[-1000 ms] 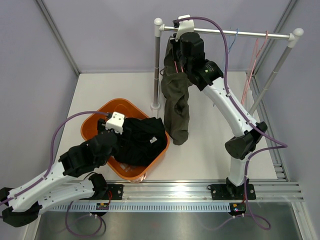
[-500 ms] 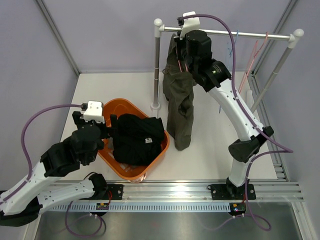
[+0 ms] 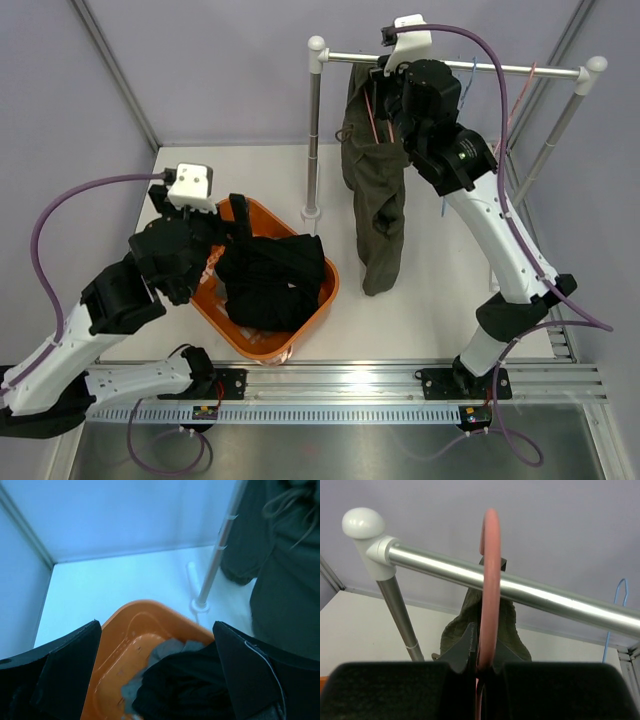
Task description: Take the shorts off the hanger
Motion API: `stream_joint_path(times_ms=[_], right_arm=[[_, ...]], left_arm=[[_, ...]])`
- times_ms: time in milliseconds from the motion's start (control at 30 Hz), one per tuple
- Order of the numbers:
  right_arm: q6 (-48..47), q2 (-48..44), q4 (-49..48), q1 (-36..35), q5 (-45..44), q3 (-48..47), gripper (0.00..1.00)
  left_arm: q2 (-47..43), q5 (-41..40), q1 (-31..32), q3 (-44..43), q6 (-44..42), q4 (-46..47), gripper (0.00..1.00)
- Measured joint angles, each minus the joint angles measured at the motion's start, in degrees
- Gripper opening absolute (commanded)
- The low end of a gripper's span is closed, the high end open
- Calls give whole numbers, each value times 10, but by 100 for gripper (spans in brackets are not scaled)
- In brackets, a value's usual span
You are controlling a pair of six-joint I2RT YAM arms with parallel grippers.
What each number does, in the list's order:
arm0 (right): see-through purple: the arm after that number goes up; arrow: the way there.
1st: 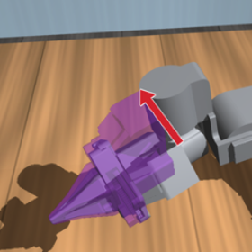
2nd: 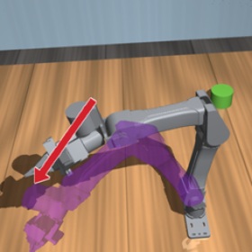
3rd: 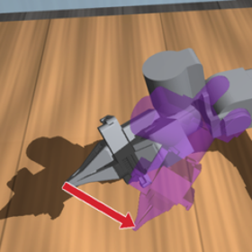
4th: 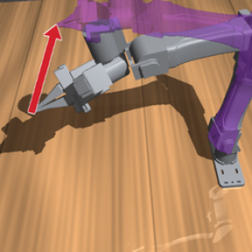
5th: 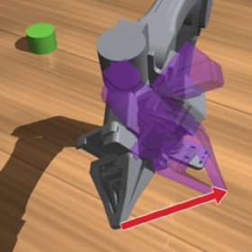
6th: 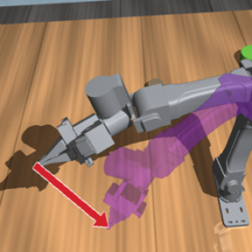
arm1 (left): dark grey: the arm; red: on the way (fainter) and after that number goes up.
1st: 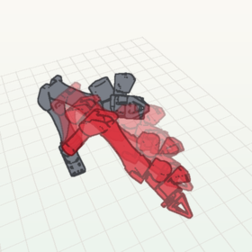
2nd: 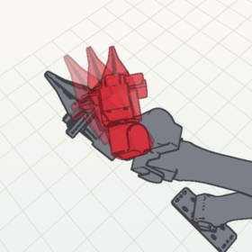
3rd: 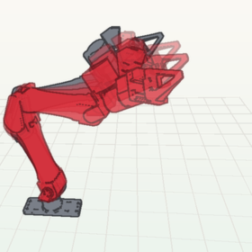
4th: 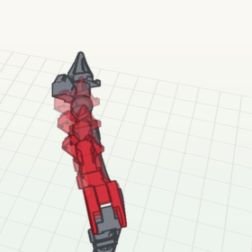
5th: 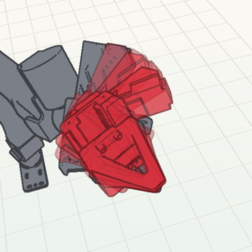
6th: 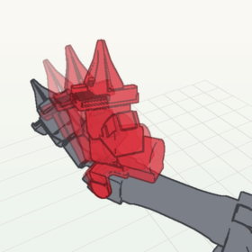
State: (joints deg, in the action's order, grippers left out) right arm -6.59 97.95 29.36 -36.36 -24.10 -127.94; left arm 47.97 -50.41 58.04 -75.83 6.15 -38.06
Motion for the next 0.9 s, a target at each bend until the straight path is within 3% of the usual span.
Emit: stream_joint_path(times_ms=[333,567,900], right_arm=[[56,-117,62,0,43,100,0],[101,-201,129,-2,90,148,0],[121,-259,158,-3,103,205,0]], left_arm=[[239,113,0,-196,-43,137,99],[342,189,0,-223,-33,193,98],[403,261,0,-223,-22,276,97]])
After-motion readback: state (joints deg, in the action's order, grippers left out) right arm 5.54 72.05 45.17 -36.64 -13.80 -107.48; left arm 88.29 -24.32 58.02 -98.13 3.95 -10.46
